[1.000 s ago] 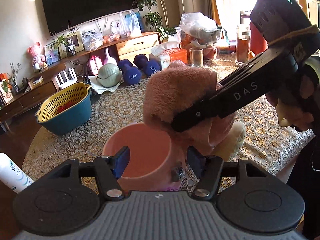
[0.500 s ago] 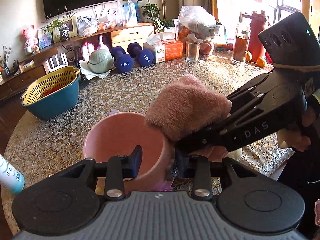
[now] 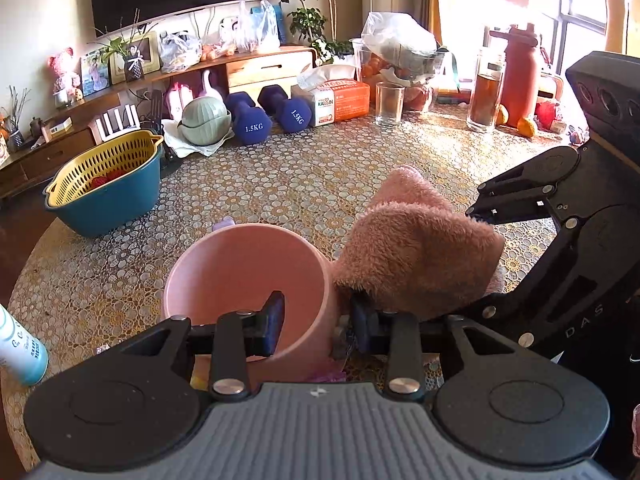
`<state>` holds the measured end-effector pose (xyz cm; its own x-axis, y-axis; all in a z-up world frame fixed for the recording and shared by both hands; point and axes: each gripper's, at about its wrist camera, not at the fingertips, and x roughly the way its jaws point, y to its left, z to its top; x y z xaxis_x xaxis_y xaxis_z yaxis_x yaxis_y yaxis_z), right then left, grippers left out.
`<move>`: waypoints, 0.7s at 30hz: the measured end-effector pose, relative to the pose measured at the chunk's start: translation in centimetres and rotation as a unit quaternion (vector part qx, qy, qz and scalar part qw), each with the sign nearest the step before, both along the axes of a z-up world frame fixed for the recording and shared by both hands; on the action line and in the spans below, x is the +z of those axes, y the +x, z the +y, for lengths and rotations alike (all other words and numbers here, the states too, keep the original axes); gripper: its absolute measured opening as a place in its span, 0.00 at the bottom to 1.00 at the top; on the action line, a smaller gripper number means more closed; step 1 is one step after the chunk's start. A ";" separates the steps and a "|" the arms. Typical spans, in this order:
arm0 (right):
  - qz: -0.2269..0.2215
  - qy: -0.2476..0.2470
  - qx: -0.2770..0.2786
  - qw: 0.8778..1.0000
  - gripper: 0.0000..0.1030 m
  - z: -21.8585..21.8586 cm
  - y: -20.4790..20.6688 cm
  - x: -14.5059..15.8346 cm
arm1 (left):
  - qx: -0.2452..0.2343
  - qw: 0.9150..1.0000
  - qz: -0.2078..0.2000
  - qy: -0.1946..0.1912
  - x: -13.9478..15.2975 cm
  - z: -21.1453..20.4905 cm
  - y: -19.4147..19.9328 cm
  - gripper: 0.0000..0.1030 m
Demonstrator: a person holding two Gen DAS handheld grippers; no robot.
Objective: Clean bowl
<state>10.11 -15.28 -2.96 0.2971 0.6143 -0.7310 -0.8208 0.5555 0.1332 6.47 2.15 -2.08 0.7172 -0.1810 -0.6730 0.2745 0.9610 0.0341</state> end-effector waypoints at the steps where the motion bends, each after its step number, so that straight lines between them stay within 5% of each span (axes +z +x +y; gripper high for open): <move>1: -0.002 0.006 -0.005 1.000 0.68 0.1 -0.1 0.2 | 0.000 1.000 0.000 0.000 0.0 0.0 0.0 0.34; 6: 0.034 0.089 -0.043 0.995 0.67 -0.9 1.3 1.6 | -0.002 1.000 0.001 0.002 0.0 0.0 0.0 0.34; 7: 0.046 0.110 -0.054 0.991 0.59 -1.4 1.8 1.7 | -0.002 1.000 0.001 0.002 -0.1 0.0 0.0 0.34; 8: 0.062 0.125 -0.064 0.988 0.34 -1.8 2.3 1.7 | -0.002 1.000 0.001 0.002 -0.1 0.0 0.0 0.34; 9: 0.082 0.137 -0.075 0.984 0.24 -2.1 3.0 1.6 | -0.002 1.000 0.001 0.002 -0.1 0.0 0.1 0.34; 14: 0.105 0.188 -0.119 0.969 0.20 -3.2 4.6 2.0 | -0.005 1.000 0.005 -0.002 -0.2 -0.1 0.1 0.34; 21: 0.083 0.126 -0.092 0.984 0.19 -0.1 4.3 0.5 | -0.004 1.000 0.006 0.000 -0.3 -0.1 0.3 0.33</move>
<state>14.43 -15.35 -2.43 0.3092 0.7290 -0.6107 -0.6644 0.6251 0.4097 6.78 2.05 -2.42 0.7081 -0.1863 -0.6811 0.2822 0.9588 0.0312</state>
